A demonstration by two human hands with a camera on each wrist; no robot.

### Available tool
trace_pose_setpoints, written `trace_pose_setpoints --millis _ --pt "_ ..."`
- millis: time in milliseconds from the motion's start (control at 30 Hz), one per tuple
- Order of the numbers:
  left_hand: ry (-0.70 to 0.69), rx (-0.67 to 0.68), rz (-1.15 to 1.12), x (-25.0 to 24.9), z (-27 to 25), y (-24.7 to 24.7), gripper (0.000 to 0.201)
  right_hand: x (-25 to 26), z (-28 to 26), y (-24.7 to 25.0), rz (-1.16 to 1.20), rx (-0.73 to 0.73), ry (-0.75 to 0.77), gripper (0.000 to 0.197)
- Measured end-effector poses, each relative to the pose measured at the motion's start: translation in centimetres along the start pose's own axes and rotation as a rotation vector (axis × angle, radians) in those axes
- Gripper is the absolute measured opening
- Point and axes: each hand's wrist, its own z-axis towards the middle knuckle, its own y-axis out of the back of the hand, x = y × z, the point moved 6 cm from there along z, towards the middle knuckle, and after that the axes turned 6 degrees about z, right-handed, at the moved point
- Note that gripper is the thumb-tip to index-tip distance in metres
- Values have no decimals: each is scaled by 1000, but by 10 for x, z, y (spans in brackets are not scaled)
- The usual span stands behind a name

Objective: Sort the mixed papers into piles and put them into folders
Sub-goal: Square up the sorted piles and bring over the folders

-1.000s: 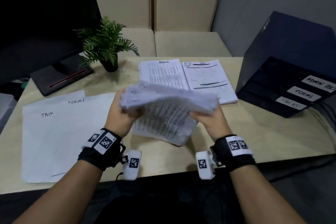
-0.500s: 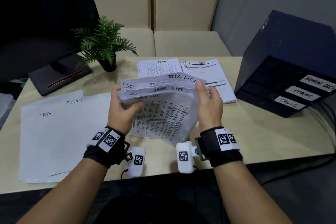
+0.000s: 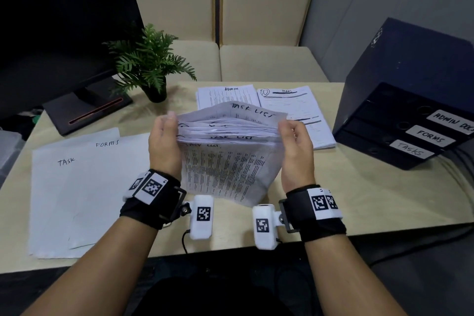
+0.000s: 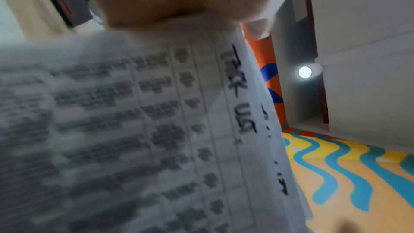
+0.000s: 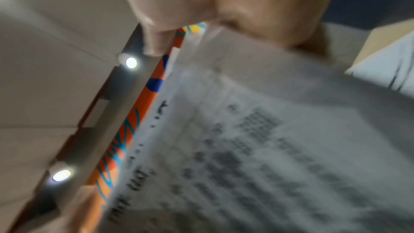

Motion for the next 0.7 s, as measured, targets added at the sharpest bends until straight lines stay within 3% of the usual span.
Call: trace_pose_setpoints --millis 67,133,200,267,333,567,700 --pt "-17 241 -59 9 2 3 59 -12 -5 7 91 197 -57 94" --pt "-36 424 101 22 -4 9 77 -29 -8 19 38 284 -139 111" --pt "-69 449 290 32 -7 15 73 -43 -6 26 -108 265 -148 84" --pt "-172 341 470 29 -6 16 53 -47 -3 25 -231 207 -77 46" --pt "-253 241 555 18 -5 10 33 -42 0 18 -295 162 -24 28" --pt "-331 105 377 -17 -24 9 31 -11 -10 10 -266 110 134 19" --pt "-255 175 464 19 -50 7 37 -52 -21 16 -274 146 -44 28"
